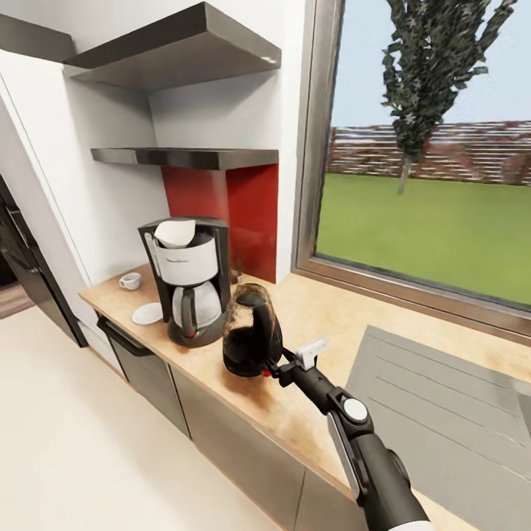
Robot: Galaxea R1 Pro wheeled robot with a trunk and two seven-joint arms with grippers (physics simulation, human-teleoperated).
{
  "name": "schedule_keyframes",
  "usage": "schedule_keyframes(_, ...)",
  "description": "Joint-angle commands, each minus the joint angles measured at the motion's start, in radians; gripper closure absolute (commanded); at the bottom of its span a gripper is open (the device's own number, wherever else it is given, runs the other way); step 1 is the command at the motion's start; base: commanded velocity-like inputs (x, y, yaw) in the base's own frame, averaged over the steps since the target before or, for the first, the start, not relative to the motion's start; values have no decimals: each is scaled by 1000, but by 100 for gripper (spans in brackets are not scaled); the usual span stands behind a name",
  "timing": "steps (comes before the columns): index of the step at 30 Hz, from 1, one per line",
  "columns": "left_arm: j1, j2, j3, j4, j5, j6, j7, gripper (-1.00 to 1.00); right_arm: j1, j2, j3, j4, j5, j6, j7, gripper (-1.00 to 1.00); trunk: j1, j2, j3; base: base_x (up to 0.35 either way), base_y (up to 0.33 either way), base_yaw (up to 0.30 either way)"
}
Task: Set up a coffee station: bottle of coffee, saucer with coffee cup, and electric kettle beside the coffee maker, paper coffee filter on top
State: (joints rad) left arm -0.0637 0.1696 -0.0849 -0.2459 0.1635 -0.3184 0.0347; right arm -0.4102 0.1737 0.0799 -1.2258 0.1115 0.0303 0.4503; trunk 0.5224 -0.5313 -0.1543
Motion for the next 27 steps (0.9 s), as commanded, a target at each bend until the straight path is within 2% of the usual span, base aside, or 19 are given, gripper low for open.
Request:
schedule_keyframes(1, -1, 1, -8, 0, 8, -3, 4, -100, -1, 1, -2, -1, -8, 1, 4, 100, 1, -2, -2, 32, 30, 0)
schedule_keyframes(4, -1, 1, -7, -1, 9, -2, 4, -100, -1, 1, -3, 30, -71, -1, 3, 100, 1, -2, -2, 11, 11, 0)
schedule_keyframes(8, -1, 1, -6, -1, 10, -2, 4, -100, -1, 1, -4, 49, -95, -1, 3, 100, 1, -2, -2, 2, 2, 0)
schedule_keyframes(11, -1, 1, -6, -1, 10, -2, 4, -100, -1, 1, -5, 53, -99, -1, 1, 100, 1, -2, -2, 7, 0, 0)
schedule_keyframes(13, -1, 1, -6, 0, 10, -2, 4, -100, -1, 1, -5, 54, -99, -1, -43, 100, 1, -2, -2, 125, 37, 0)
schedule_keyframes(15, -1, 1, -6, 0, 9, -3, 4, -100, -1, 1, -5, 54, -99, -1, -50, 100, 1, -2, -2, 58, 18, 0)
schedule_keyframes(27, 0, 1, -6, 0, 10, -2, 4, -100, -1, 1, -5, 69, -98, 0, -54, 100, 1, -2, -2, 52, 36, 0)
